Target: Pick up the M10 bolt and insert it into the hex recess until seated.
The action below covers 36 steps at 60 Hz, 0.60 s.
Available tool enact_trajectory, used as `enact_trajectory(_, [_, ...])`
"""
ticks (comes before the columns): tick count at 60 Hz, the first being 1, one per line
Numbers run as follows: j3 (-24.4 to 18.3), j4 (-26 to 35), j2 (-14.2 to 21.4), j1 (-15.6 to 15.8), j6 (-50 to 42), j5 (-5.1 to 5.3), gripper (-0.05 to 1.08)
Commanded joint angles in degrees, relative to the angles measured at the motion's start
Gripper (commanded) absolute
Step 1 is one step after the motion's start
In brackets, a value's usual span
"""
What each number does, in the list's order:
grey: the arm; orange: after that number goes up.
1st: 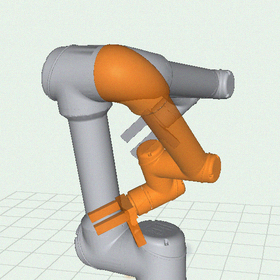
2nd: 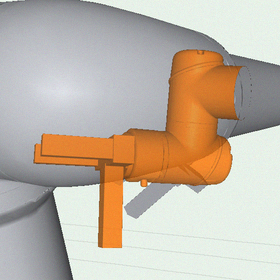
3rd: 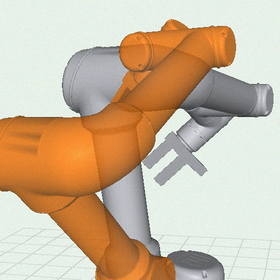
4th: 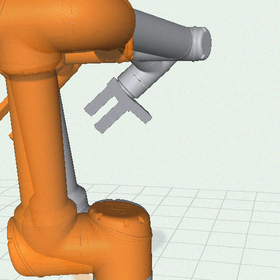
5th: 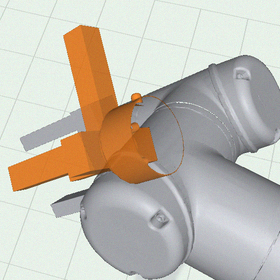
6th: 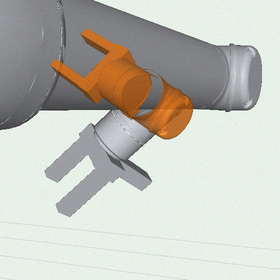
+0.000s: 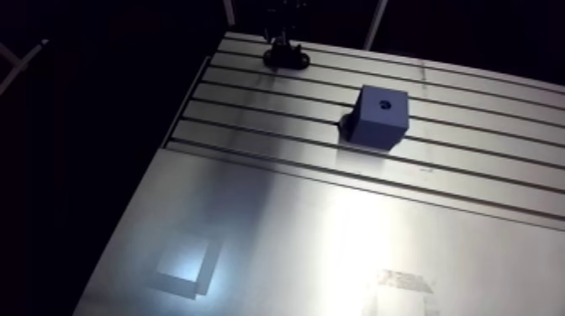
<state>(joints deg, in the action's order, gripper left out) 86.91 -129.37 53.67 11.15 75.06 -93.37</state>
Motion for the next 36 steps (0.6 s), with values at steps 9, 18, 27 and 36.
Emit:
enact_trajectory(9, [0.15,0.03,0.06,0.01,0.13,-0.19,0.6])
enact_trajectory(18, [0.24,0.03,0.15,0.01,0.21,-0.51,0.6])
enact_trajectory(27, [0.15,0.03,0.24,0.01,0.39,-0.8,0.6])
enact_trajectory(36, [0.24,0.03,0.24,-0.08,0.48,-0.8,0.6])
